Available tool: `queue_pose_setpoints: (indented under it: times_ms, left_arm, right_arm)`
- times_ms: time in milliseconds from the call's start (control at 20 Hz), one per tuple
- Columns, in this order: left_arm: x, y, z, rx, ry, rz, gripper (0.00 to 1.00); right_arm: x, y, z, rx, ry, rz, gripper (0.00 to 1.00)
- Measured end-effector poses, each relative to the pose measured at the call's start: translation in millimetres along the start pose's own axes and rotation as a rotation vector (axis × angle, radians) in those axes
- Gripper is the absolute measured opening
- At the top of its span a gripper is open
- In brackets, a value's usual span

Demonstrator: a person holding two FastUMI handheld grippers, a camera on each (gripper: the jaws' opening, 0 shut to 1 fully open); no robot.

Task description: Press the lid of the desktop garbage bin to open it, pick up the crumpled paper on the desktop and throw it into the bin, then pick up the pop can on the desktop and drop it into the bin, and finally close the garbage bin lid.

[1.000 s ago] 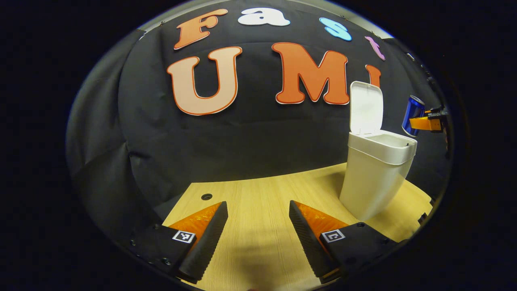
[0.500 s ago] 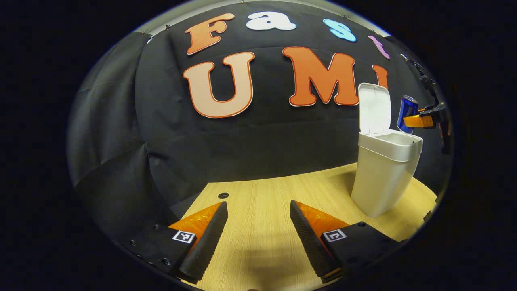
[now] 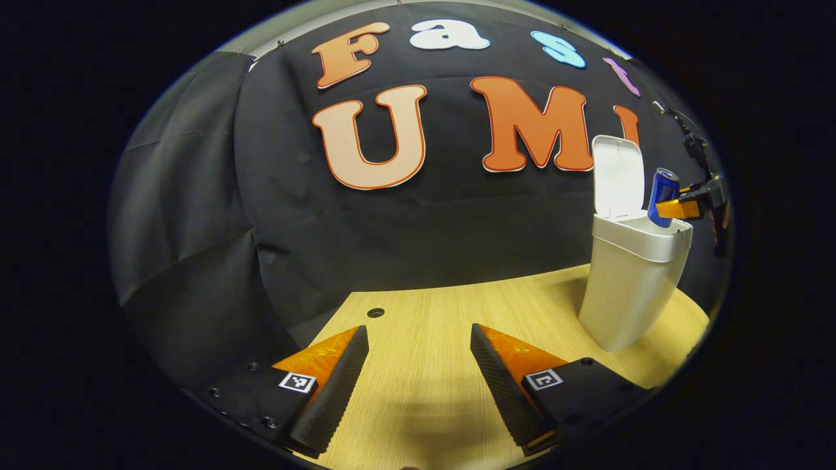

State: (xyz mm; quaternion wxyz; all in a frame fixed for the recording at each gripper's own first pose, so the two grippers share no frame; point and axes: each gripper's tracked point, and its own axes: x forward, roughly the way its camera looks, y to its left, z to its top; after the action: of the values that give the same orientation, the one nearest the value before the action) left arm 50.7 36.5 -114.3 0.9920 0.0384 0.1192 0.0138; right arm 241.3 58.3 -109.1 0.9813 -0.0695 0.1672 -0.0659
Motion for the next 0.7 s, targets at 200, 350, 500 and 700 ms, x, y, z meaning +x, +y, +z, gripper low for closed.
queue_pose_setpoints:
  times_ms: [200,350,500,700]
  left_arm:
    - [-2.8,-1.8,0.8,-0.002,0.0,0.001,1.0]
    - [-4.5,-3.6,1.0,-0.005,0.0,0.004,1.0]
    - [-6.3,-3.2,-0.3,-0.008,0.001,0.007,1.0]
    - [-8.5,-3.6,-0.6,-0.013,0.0,0.014,1.0]
  right_arm:
    - [3.8,-1.0,-8.4,0.003,0.015,0.003,0.78]
    - [4.7,-2.5,-10.9,0.005,0.019,-0.001,0.81]
    - [3.4,-5.4,-5.0,0.007,0.005,0.002,0.88]
    - [-3.4,-15.4,40.3,0.001,-0.072,-0.007,0.88]
